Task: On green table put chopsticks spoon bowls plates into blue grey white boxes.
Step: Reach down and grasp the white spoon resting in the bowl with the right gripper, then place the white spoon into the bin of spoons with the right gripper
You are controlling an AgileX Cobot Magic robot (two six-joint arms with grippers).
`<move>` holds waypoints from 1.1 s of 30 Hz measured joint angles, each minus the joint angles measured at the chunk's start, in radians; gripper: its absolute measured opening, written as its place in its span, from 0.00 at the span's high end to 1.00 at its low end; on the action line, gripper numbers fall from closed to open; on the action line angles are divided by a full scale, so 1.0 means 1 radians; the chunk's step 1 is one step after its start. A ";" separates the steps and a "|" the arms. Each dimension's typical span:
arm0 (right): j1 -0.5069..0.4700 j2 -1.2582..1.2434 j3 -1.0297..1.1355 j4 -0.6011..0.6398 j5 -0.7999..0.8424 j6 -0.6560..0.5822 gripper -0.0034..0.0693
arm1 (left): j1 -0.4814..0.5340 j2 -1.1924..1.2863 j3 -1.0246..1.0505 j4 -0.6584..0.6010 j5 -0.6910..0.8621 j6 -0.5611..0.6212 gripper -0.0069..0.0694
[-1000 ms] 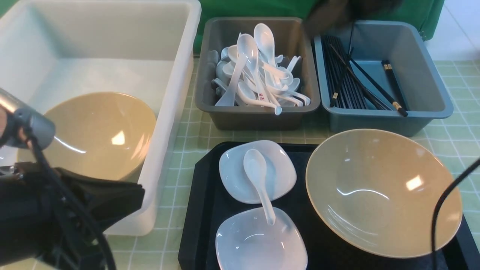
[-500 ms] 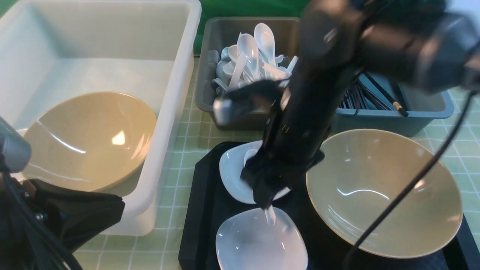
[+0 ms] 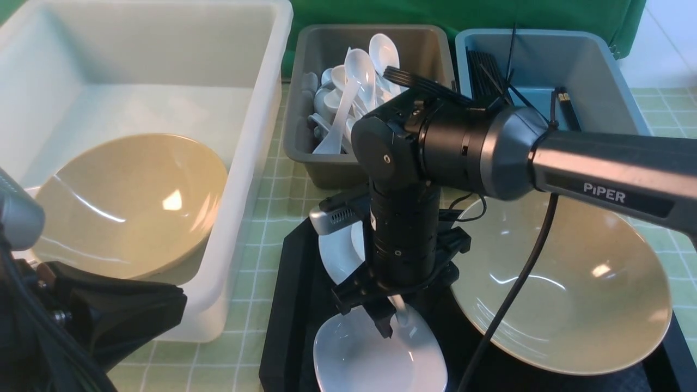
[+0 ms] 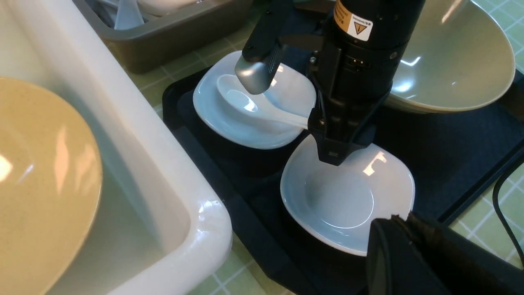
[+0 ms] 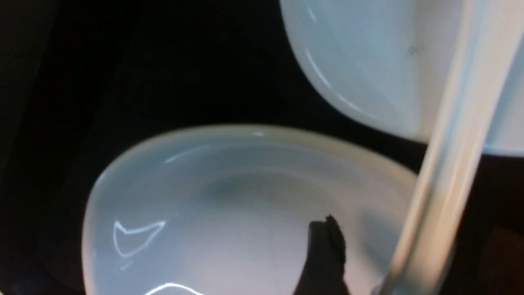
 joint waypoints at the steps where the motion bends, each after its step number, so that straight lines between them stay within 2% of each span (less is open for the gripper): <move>1: 0.000 0.000 0.000 0.003 -0.002 -0.001 0.32 | 0.000 0.000 0.000 0.000 0.000 0.000 0.91; 3: 0.000 0.000 0.000 0.007 -0.003 -0.005 0.35 | 0.000 0.000 0.000 0.000 0.000 0.000 0.91; 9: 0.000 0.000 0.000 0.027 -0.005 -0.002 0.76 | 0.000 0.000 0.000 -0.001 0.000 0.000 0.91; 16: -0.002 -0.001 -0.030 0.030 0.037 0.001 0.75 | 0.000 0.000 0.000 -0.002 0.000 0.000 0.91; 23: -0.040 -0.039 -0.170 0.031 0.037 -0.008 0.75 | 0.000 0.000 0.000 -0.002 0.000 0.000 0.91; 28: -0.136 -0.052 -0.335 0.032 0.028 -0.008 0.75 | 0.000 0.000 0.000 -0.003 -0.003 0.000 0.91; 33: -0.245 -0.039 -0.379 0.029 -0.179 -0.010 0.75 | 0.000 0.000 0.000 -0.003 -0.034 0.000 0.91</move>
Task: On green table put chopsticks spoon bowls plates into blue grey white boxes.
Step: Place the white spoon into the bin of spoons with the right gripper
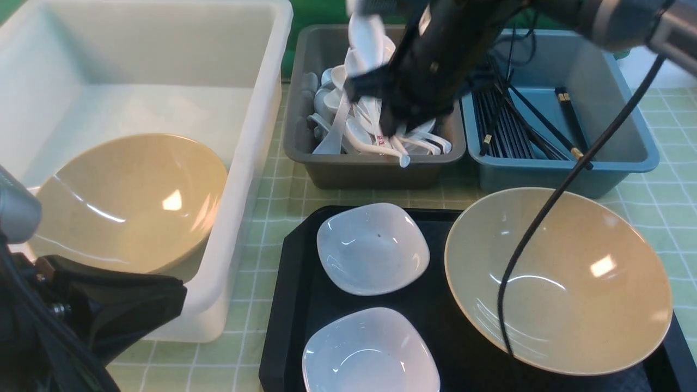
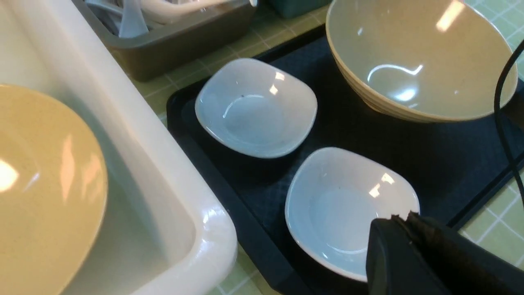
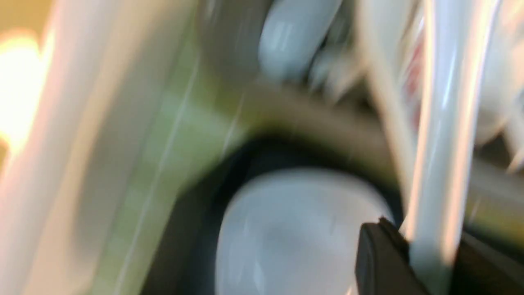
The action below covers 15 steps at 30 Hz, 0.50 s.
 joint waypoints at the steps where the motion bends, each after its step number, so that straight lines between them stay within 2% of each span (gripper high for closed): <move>1: -0.016 0.007 0.000 -0.004 -0.039 -0.001 0.75 | 0.000 0.000 0.000 0.000 -0.007 0.000 0.91; 8: -0.042 0.105 0.000 -0.060 -0.123 -0.005 0.73 | 0.000 0.000 0.000 0.002 -0.027 0.001 0.91; 12: -0.042 0.129 0.000 -0.086 -0.139 -0.005 0.64 | 0.000 0.000 0.017 0.005 -0.036 0.001 0.91; 15: -0.042 0.118 0.000 -0.094 -0.111 -0.048 0.52 | 0.000 0.002 0.042 0.008 -0.050 -0.006 0.90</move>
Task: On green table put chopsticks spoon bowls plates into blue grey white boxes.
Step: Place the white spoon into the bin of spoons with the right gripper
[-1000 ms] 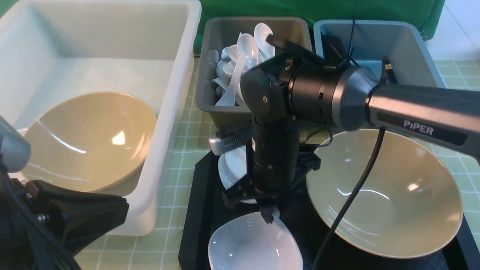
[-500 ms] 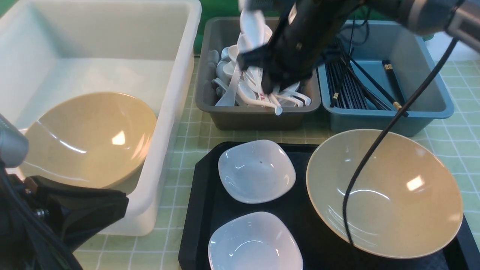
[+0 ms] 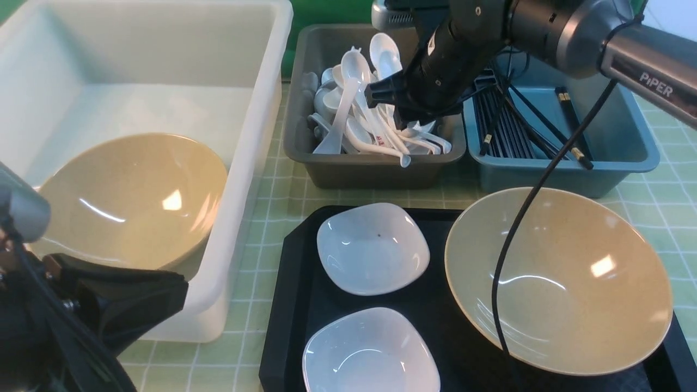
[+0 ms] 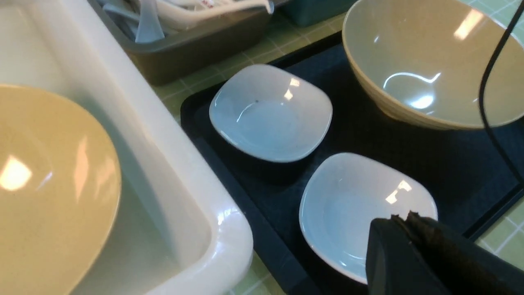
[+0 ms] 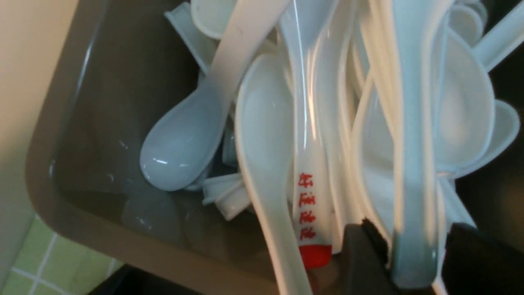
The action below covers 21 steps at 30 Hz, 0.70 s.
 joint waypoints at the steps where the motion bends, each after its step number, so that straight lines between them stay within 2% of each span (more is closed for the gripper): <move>1: 0.000 -0.002 0.000 0.000 0.005 -0.005 0.51 | 0.000 0.000 0.000 0.000 0.000 -0.001 0.90; 4: 0.012 -0.061 0.000 -0.003 0.137 -0.133 0.45 | 0.000 0.001 0.002 -0.018 -0.053 -0.010 0.83; 7: 0.020 -0.133 0.000 -0.004 0.252 -0.225 0.44 | 0.000 0.006 0.002 -0.070 -0.110 -0.006 0.75; 10: 0.022 -0.230 0.000 -0.004 0.327 -0.296 0.43 | 0.000 0.057 -0.010 -0.150 -0.128 0.007 0.62; 12: 0.022 -0.316 0.000 0.015 0.327 -0.339 0.43 | 0.000 0.140 -0.049 -0.213 -0.076 0.042 0.50; 18: 0.022 -0.543 0.036 0.040 0.328 -0.362 0.43 | 0.000 0.421 -0.212 -0.364 0.103 0.214 0.17; 19: 0.022 -0.551 0.044 0.046 0.328 -0.362 0.43 | -0.001 0.431 -0.219 -0.369 0.113 0.224 0.16; 21: 0.022 -0.647 0.107 0.070 0.328 -0.362 0.43 | -0.017 0.562 -0.301 -0.416 0.159 0.266 0.06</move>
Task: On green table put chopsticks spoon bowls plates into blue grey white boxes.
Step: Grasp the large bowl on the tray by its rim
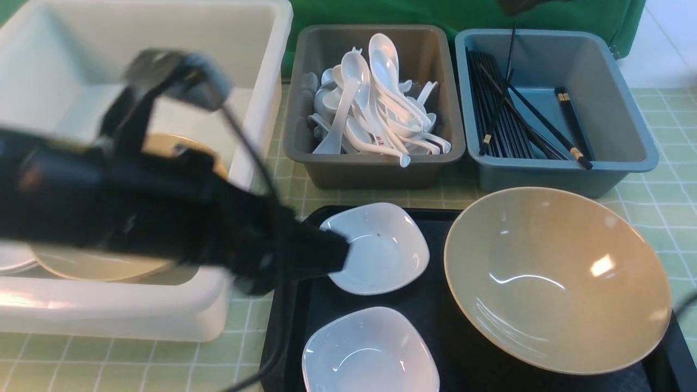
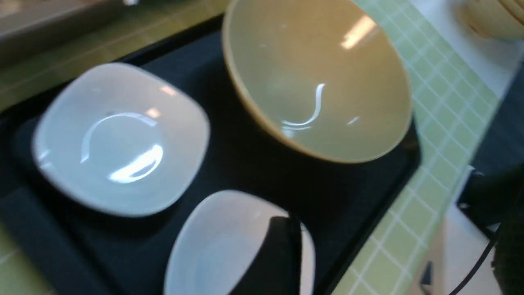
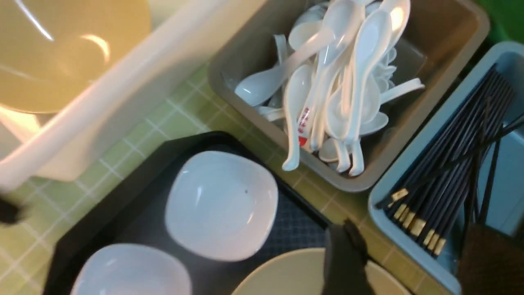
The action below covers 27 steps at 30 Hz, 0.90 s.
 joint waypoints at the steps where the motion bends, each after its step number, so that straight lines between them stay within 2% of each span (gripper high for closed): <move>1: 0.000 -0.021 0.022 0.013 0.000 0.000 0.43 | -0.009 0.030 -0.026 -0.009 0.009 0.003 0.05; 4: 0.000 -0.111 0.143 0.056 0.000 -0.001 0.43 | -0.068 0.141 -0.094 -0.013 0.017 0.000 0.04; 5: 0.000 -0.160 0.223 0.071 0.000 -0.005 0.43 | -0.126 0.202 -0.128 0.002 0.014 -0.026 0.04; 6: 0.000 -0.174 0.259 0.077 0.000 -0.007 0.43 | -0.140 0.227 -0.142 0.014 0.009 -0.049 0.04; 7: 0.000 -0.234 0.343 0.086 -0.003 -0.011 0.43 | -0.194 0.285 -0.177 0.054 -0.009 -0.133 0.04; 9: 0.000 -0.307 0.448 0.093 -0.010 -0.016 0.43 | -0.239 0.372 -0.228 0.127 -0.025 -0.266 0.04; 12: 0.000 -0.444 0.606 0.097 -0.059 -0.037 0.43 | -0.265 0.515 -0.353 0.283 -0.034 -0.449 0.04; 15: 0.000 -0.545 0.705 0.099 -0.094 -0.052 0.44 | -0.266 0.620 -0.454 0.336 -0.026 -0.509 0.04; 18: 0.000 -0.627 0.775 0.100 -0.105 -0.066 0.54 | -0.267 0.721 -0.544 0.333 -0.015 -0.524 0.04; 23: 0.000 -0.713 0.821 0.101 -0.115 -0.076 0.85 | -0.267 0.889 -0.682 0.331 -0.007 -0.524 0.09; 24: 0.000 -0.719 0.825 0.101 -0.116 -0.078 0.87 | -0.266 0.906 -0.701 0.328 -0.007 -0.523 0.10; 27: 0.000 -0.735 0.836 0.099 -0.116 -0.079 0.91 | -0.258 0.967 -0.758 0.300 -0.006 -0.496 0.22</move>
